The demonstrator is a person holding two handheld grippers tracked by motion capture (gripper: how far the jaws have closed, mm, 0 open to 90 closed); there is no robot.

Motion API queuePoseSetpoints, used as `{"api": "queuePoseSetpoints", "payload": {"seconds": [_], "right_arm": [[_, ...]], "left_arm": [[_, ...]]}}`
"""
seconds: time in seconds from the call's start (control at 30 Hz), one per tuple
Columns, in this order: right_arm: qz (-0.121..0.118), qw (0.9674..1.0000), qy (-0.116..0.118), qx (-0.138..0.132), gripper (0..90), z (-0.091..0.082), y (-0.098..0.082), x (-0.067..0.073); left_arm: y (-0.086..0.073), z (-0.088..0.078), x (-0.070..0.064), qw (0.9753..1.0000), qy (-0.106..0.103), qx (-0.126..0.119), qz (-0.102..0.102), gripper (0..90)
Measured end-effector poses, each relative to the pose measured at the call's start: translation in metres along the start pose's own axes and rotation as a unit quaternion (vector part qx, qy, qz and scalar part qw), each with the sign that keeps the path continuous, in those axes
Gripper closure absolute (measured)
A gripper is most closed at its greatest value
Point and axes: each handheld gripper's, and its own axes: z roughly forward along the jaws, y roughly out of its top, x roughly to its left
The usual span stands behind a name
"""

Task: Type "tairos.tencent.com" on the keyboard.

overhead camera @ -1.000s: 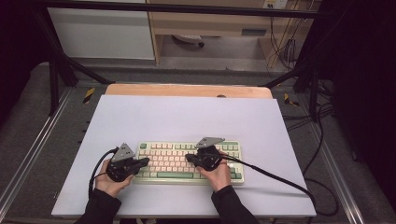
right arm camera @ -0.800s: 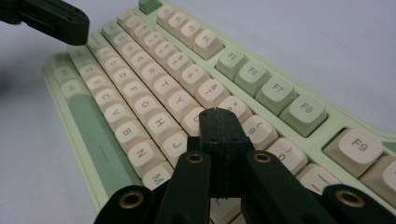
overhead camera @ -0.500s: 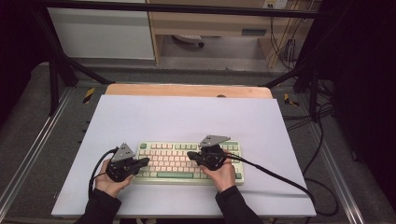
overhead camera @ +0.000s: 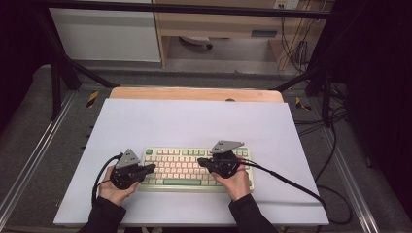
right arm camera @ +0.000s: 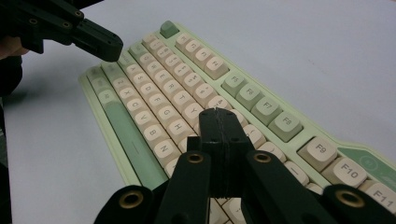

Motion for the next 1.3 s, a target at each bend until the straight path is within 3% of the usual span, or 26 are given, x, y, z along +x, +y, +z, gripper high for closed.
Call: {"api": "queuePoseSetpoints", "payload": {"seconds": [0.57, 1.3], "right_arm": [[0.007, 1.0000, -0.004, -0.003, 90.0, -0.022, -0.021, -0.008], [0.015, 0.9999, -0.003, -0.003, 90.0, -0.036, -0.039, -0.012]], "left_arm": [[0.010, 0.002, -0.006, 1.0000, 0.003, -0.002, 0.000, 89.9], [0.032, 0.042, -0.025, 0.9997, 0.003, 0.017, 0.017, 89.9]]}}
